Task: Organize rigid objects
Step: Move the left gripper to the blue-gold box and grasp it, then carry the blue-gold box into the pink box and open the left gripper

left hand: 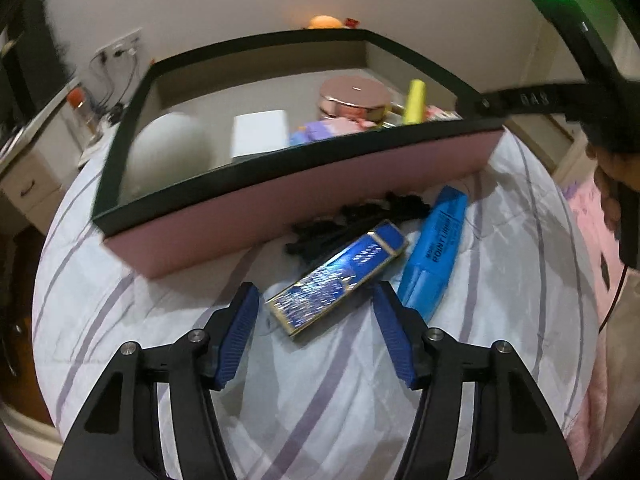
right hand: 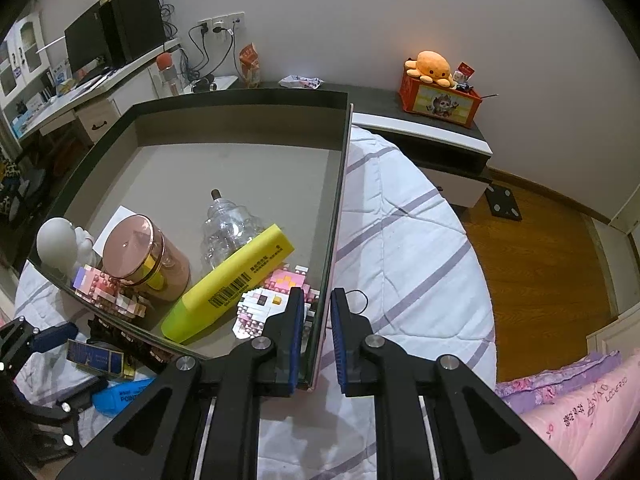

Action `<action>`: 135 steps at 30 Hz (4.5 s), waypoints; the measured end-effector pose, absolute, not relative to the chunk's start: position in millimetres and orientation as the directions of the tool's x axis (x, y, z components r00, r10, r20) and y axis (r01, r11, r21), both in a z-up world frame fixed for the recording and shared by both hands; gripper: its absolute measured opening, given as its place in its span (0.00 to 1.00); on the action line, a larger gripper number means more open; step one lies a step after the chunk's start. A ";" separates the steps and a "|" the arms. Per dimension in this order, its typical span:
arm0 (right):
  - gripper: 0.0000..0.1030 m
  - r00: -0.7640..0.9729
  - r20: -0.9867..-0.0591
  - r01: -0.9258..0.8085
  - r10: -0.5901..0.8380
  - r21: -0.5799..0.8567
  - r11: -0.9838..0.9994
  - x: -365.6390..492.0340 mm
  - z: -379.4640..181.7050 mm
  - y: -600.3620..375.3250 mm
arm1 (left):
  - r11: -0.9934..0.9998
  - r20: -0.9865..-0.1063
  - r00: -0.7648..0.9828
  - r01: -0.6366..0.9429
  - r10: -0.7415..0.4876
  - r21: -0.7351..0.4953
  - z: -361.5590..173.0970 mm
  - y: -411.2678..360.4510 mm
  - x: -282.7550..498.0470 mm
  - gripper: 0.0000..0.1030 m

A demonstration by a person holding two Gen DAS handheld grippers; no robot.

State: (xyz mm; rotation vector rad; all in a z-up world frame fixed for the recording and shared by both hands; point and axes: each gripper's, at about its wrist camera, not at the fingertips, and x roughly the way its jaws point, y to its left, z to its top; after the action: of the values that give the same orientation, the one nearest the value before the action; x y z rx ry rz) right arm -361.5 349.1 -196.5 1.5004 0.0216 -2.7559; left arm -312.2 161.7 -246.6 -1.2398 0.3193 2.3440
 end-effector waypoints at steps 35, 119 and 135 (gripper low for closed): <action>0.13 -0.511 -0.859 0.060 -0.038 0.008 -0.998 -358.1 -193.6 352.4 | -0.800 -0.853 -0.456 -0.595 0.253 0.081 -239.1 177.6 -284.4 0.25; 0.13 -0.602 -0.798 -0.024 -0.007 0.027 -0.999 -338.0 -194.5 348.9 | -0.924 -0.837 -0.511 -0.381 0.193 0.019 -231.7 93.0 -294.6 0.20; 0.13 -0.599 -0.800 -0.019 -0.008 0.024 -1.000 -337.8 -193.7 347.0 | -0.907 -0.764 -0.573 -0.419 0.295 -0.036 -168.9 109.0 -317.2 0.20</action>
State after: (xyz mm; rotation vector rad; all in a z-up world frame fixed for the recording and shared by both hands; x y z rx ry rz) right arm -337.8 347.0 -193.7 1.4089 -0.0472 -2.8149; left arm -317.2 109.0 -168.9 -1.1600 0.2074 2.4682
